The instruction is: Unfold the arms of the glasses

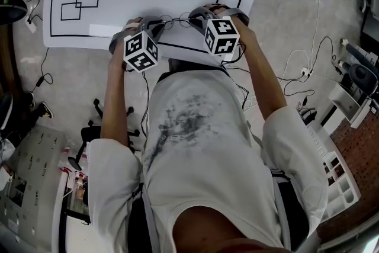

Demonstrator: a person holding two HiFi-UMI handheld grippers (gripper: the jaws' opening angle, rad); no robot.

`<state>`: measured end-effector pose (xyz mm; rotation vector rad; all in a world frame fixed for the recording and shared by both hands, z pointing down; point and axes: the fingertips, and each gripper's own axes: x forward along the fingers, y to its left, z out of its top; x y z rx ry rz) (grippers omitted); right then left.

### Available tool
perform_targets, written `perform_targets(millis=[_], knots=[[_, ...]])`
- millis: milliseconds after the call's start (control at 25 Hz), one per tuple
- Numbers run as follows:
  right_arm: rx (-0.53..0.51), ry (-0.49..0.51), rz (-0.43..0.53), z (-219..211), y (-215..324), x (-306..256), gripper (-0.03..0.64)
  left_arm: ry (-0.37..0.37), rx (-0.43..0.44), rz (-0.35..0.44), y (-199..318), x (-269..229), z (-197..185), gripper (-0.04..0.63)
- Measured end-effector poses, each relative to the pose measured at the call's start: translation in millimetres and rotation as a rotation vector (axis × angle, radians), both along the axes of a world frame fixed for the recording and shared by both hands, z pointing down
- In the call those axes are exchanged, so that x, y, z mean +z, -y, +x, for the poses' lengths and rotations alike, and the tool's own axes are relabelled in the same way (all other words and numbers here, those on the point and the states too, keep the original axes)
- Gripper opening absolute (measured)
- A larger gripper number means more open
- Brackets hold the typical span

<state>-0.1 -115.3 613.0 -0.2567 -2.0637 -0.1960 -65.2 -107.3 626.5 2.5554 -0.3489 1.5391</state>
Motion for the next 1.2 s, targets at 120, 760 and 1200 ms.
perform_targets(millis=[120, 760, 1200], knots=[[-0.005, 0.001, -0.037, -1, 0, 0, 0.040, 0.001, 0.008, -0.007, 2, 0, -2, 0.044], [-0.030, -0.003, -0.080, -3, -3, 0, 0.034, -0.002, 0.042, -0.003, 17, -11, -5, 0.063], [-0.053, -0.019, -0.066, -3, -3, 1, 0.034, 0.049, 0.099, 0.001, 13, -1, -6, 0.061]])
